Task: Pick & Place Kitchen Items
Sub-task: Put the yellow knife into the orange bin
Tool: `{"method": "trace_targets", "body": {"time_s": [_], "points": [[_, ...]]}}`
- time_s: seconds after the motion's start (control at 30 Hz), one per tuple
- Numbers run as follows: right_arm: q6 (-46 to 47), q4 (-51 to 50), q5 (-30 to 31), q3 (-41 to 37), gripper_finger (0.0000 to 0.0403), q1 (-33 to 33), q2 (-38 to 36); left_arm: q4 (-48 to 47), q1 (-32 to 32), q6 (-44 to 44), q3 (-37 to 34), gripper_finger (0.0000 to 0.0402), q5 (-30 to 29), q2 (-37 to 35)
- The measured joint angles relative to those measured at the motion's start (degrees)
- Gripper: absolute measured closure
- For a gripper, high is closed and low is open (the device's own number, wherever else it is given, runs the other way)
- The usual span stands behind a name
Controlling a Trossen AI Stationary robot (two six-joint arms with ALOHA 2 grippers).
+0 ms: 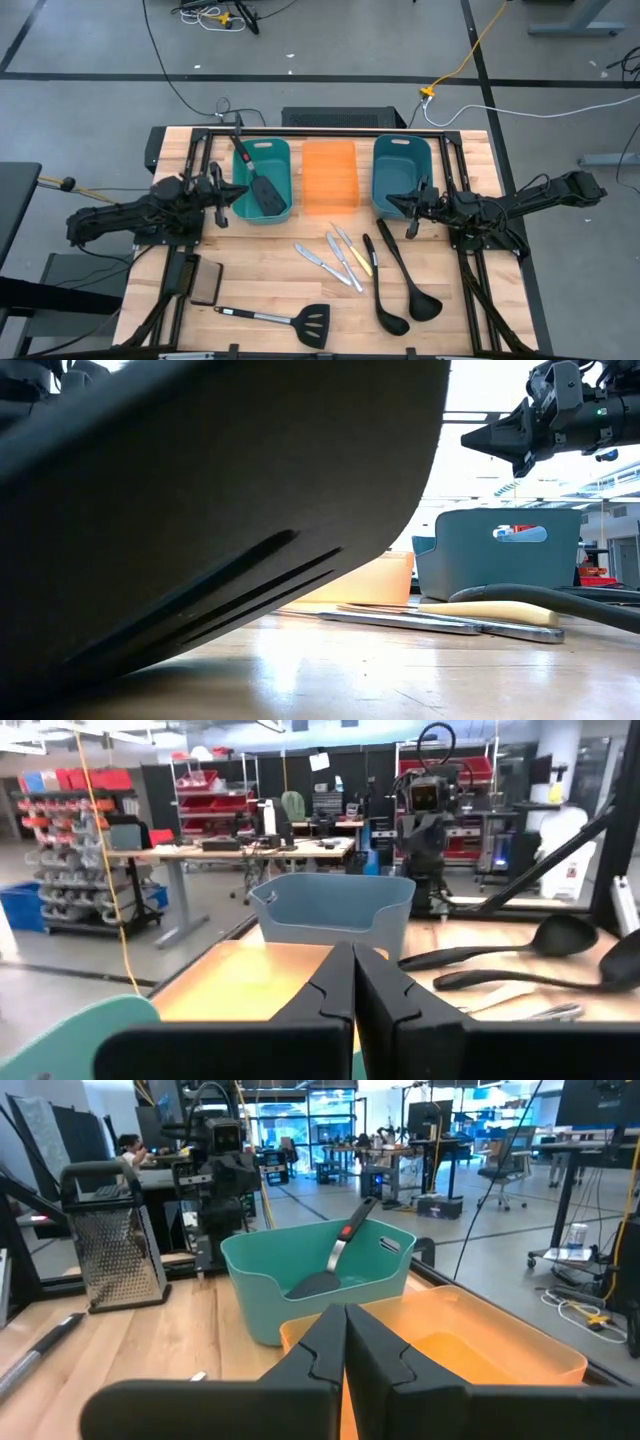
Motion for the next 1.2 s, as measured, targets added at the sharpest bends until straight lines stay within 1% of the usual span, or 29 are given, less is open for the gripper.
{"method": "trace_targets", "body": {"time_s": [0.13,0.2,0.27,0.37,0.5,0.57,0.63,0.7,0.8,0.9,1.03,1.13,1.2], "points": [[1.5,-0.4,-1.2,1.0,0.0392,0.1,0.6,-1.3,0.0,3.3,0.0,0.0401,-0.6,0.0],[2.1,-3.4,-3.1,4.1,0.0392,0.1,1.9,-0.9,0.0,4.7,-0.1,0.0400,-1.2,0.0],[3.0,-10.1,-3.5,9.5,0.0392,0.2,4.9,-0.4,0.0,5.1,-0.1,0.0399,-1.8,0.0],[5.2,-22.4,-2.6,18.6,0.0392,0.2,11.5,-0.2,0.0,5.0,-0.1,0.0398,-1.9,0.0],[12.0,-40.3,-3.3,31.9,0.0392,0.2,22.2,-0.3,0.0,4.9,-0.1,0.0395,-1.7,0.0],[15.7,-48.7,-5.4,38.2,0.0394,0.2,27.8,-0.3,0.0,4.8,-0.1,0.0393,-0.6,0.0],[18.7,-54.0,-8.5,44.0,0.0397,0.6,33.1,-0.3,0.0,4.8,-0.1,0.0390,0.8,0.0],[20.3,-58.2,-12.3,49.0,0.0398,1.2,38.4,-0.1,0.0,4.8,-0.1,0.0388,1.0,0.0],[21.9,-62.3,-15.2,54.6,0.0395,2.4,45.7,-0.1,0.0,5.6,0.0,0.0388,0.1,0.0],[26.1,-64.5,-15.8,58.4,0.0381,3.7,51.8,-0.1,0.0,5.6,0.0,0.0391,-0.1,0.0],[33.3,-68.0,-17.8,61.0,0.0343,5.0,58.0,-0.9,0.0,4.6,0.0,0.0394,0.6,0.0],[38.6,-68.2,-21.4,61.2,0.0309,6.2,61.4,-2.0,0.0,3.9,0.0,0.0392,0.9,0.0],[41.9,-68.4,-22.1,61.2,0.0289,6.9,63.0,-2.7,0.0,3.9,0.0,0.0389,0.9,0.0]]}}
